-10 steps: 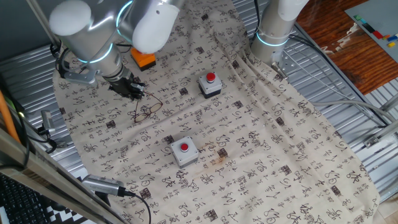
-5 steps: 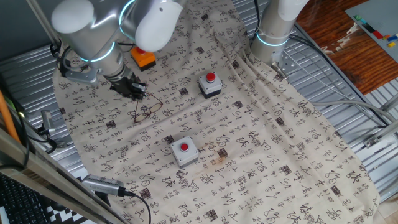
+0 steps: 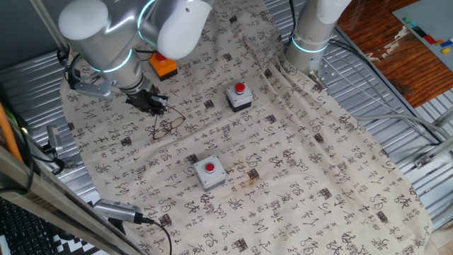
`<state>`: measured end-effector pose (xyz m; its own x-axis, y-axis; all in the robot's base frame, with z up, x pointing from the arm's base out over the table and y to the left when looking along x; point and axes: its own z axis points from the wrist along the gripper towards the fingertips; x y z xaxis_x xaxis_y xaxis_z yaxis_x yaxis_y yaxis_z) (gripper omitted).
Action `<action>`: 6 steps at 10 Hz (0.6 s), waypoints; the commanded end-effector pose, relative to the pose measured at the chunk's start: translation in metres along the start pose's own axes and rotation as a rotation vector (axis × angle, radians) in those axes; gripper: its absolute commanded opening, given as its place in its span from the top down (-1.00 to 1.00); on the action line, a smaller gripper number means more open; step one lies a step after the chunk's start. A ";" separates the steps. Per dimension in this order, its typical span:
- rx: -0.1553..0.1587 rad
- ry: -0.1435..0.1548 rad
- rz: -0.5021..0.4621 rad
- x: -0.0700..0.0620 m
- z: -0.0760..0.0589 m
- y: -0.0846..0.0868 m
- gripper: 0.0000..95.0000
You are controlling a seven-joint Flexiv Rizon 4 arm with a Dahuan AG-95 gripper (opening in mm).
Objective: Unfold the leg of the glasses (with one hand)
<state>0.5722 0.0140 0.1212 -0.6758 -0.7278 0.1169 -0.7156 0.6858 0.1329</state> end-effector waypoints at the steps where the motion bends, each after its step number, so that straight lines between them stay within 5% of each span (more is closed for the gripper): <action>1: -0.004 -0.003 0.019 0.000 0.000 0.002 0.60; 2: -0.005 -0.004 0.037 0.000 0.000 0.002 1.00; 6: 0.007 0.001 0.024 0.007 0.004 -0.003 1.00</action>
<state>0.5690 0.0029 0.1164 -0.6897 -0.7139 0.1214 -0.7028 0.7003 0.1251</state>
